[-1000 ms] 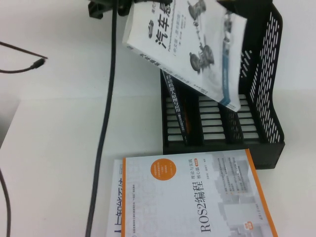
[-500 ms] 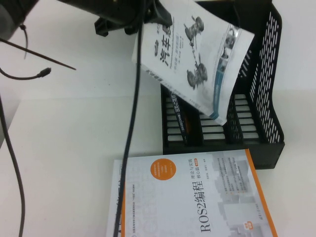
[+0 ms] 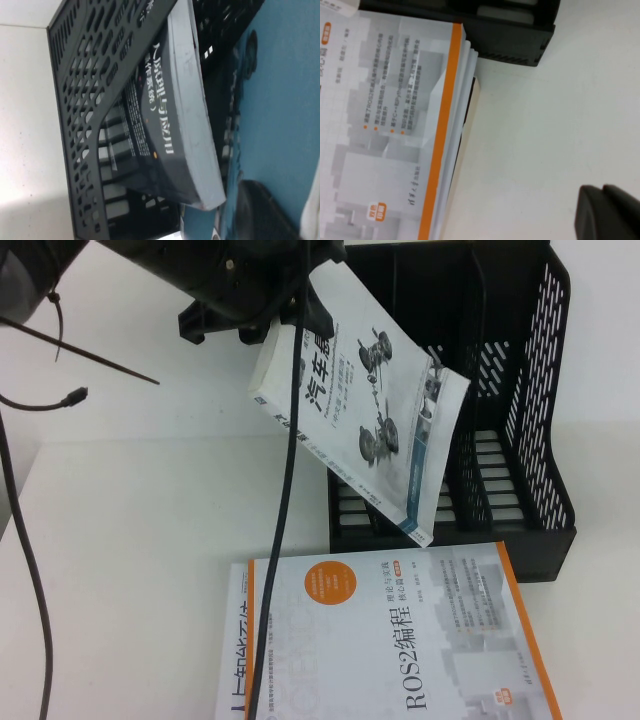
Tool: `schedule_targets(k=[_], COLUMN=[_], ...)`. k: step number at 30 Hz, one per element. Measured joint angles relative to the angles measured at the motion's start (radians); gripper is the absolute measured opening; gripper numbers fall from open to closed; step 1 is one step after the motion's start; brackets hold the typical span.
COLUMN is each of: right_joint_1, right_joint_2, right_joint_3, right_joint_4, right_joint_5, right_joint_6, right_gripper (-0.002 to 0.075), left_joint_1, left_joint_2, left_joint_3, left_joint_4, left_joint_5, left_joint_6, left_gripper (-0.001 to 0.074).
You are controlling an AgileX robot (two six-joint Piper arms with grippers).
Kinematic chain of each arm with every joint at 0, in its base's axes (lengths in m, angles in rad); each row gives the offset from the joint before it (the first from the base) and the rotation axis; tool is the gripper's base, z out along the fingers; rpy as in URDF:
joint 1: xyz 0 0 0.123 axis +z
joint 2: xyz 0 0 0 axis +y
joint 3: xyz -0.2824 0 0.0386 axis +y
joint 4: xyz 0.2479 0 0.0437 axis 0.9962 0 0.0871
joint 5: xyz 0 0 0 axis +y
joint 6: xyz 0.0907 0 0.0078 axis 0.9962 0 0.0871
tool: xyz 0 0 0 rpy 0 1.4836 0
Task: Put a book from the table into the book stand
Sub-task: Place the book on the book shelf
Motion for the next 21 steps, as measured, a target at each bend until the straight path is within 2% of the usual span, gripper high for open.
schedule_targets(k=[9, 14, 17, 21], right_joint_1=[0.0, 0.0, 0.0, 0.0], right_joint_2=[0.0, 0.0, 0.0, 0.0], right_joint_3=[0.0, 0.0, 0.0, 0.0], right_joint_4=[-0.002, -0.002, -0.002, -0.002], right_joint_5=[-0.006, -0.017, -0.021, -0.027], right_joint_6=[0.016, 0.019, 0.019, 0.019], right_gripper=[-0.0001, -0.0001, -0.0002, -0.0002], left_joint_1=[-0.01, -0.055, -0.088, -0.145], left_joint_2=[-0.002, -0.018, -0.018, -0.018], left_joint_3=[0.0, 0.0, 0.0, 0.0], left_joint_4=[0.0, 0.042, 0.116, 0.328], left_joint_5=[-0.027, -0.138, -0.243, -0.291], left_joint_6=[-0.01, -0.028, -0.054, -0.165], left_gripper=[0.0118, 0.0118, 0.0118, 0.0118])
